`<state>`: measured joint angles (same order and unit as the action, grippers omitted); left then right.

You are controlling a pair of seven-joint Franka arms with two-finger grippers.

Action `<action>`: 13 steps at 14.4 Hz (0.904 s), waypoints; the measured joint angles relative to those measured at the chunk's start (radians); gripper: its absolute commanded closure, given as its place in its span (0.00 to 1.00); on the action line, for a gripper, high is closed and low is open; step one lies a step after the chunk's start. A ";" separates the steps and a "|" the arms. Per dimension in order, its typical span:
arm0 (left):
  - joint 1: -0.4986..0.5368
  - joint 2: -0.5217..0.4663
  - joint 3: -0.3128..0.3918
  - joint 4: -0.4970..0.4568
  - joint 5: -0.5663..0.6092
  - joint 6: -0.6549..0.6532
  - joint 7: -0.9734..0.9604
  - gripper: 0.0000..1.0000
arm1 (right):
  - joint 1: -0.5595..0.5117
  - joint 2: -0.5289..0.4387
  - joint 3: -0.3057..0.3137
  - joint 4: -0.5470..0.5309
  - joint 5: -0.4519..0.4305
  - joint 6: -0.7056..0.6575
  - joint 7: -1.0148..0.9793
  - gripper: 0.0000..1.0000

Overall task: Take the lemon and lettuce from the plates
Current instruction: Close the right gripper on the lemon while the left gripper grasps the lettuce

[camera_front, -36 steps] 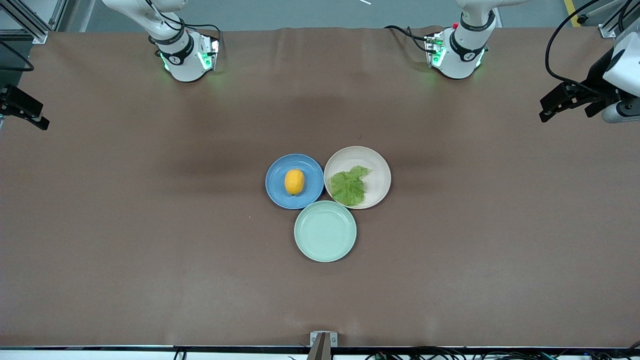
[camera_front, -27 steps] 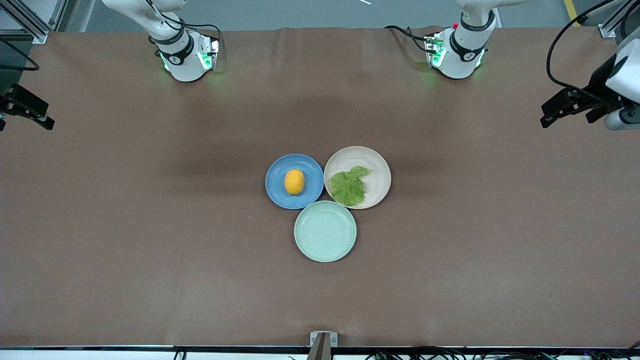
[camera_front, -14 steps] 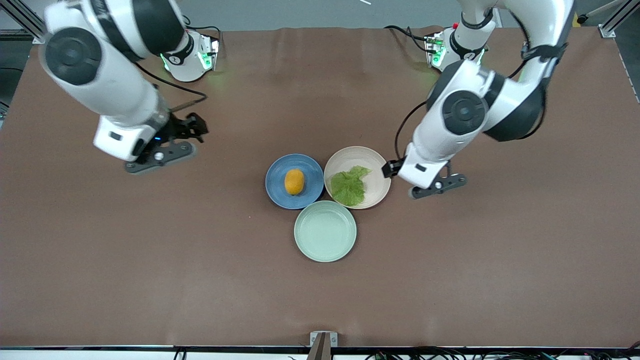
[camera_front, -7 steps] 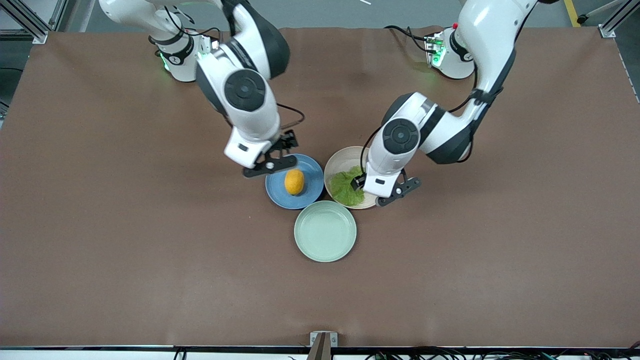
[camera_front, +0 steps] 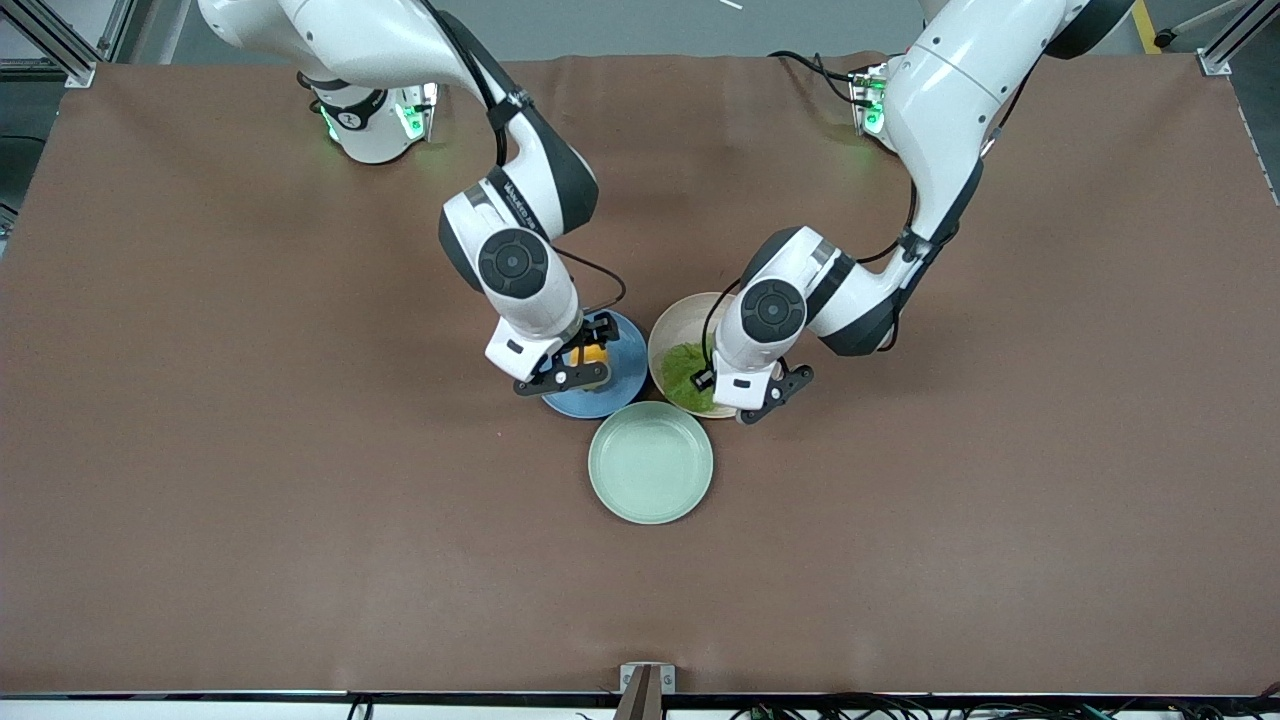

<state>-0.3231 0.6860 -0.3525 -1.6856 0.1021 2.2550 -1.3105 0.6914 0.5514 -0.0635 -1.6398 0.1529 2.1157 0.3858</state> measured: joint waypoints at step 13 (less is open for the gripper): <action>0.019 -0.021 0.001 0.035 0.000 -0.005 -0.006 1.00 | 0.032 0.131 0.012 -0.004 0.009 0.120 0.060 0.10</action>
<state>-0.3042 0.6652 -0.3512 -1.6503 0.1021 2.2498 -1.3162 0.7239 0.6826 -0.0513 -1.6443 0.1619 2.2359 0.4460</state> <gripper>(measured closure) 0.965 0.004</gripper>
